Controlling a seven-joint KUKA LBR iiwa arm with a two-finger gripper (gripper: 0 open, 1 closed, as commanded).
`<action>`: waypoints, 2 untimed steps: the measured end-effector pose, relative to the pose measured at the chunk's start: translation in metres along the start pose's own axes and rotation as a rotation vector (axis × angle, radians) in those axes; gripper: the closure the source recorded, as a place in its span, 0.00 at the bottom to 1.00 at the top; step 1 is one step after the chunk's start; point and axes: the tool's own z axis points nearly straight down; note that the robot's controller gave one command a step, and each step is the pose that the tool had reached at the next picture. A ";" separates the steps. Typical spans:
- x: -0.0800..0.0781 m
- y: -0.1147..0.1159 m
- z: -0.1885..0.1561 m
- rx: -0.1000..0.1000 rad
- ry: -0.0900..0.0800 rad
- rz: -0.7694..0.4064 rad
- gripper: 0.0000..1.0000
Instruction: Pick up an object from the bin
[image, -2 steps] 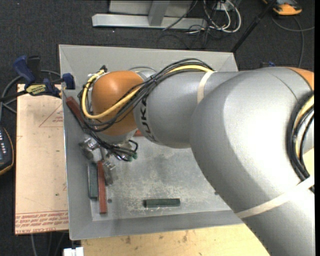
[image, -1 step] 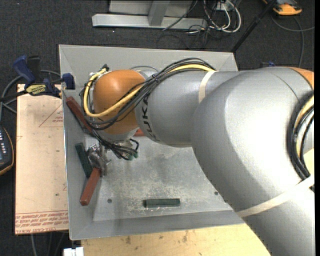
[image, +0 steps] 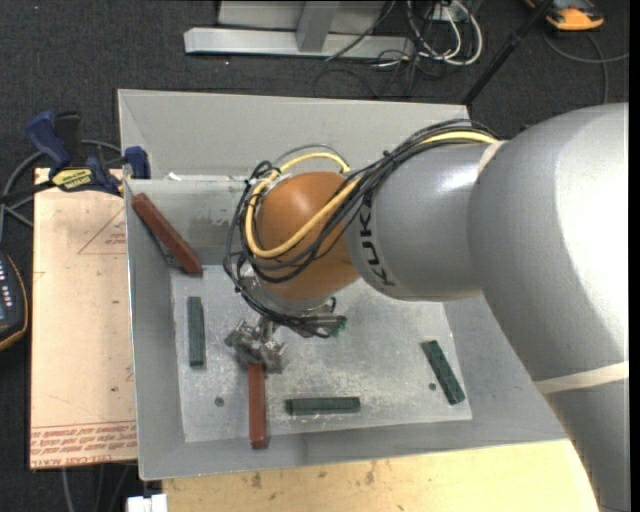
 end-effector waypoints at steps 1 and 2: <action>0.000 0.002 0.002 -0.002 0.002 -0.002 0.00; 0.000 0.002 0.002 -0.003 0.003 -0.002 1.00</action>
Offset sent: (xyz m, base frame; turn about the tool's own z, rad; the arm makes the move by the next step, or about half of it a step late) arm 0.0000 0.0000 0.0000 0.0000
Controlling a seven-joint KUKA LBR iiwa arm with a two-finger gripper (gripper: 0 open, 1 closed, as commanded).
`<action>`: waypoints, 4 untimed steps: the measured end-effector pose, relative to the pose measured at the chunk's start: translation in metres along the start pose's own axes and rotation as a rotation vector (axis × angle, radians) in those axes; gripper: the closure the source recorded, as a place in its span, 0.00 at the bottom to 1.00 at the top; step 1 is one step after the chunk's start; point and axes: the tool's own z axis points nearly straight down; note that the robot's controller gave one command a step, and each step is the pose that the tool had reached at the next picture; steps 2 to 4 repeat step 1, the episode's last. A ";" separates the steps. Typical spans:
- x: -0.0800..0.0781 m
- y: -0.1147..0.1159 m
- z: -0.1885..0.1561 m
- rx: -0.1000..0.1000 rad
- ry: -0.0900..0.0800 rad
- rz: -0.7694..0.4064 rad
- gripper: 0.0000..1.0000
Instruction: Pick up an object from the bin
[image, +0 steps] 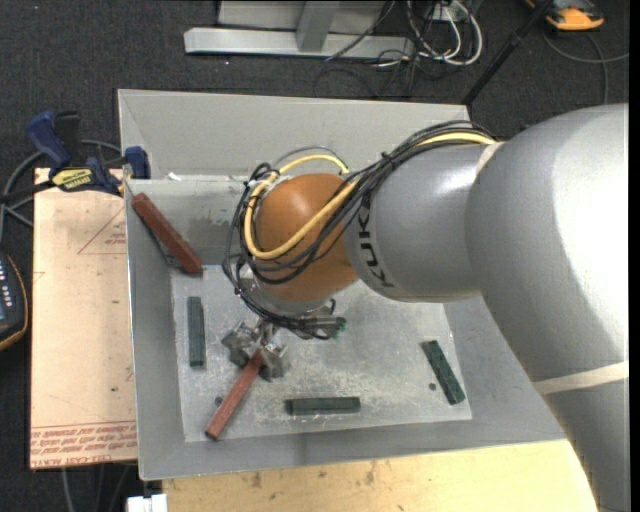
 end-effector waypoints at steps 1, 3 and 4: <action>-0.003 0.001 -0.149 0.007 -0.008 -0.103 1.00; -0.003 0.001 -0.149 0.007 -0.008 -0.103 1.00; -0.003 0.001 -0.149 0.007 -0.008 -0.103 1.00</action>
Offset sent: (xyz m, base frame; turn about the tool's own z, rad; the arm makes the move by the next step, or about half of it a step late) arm -0.0011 0.0013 0.1434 -0.1062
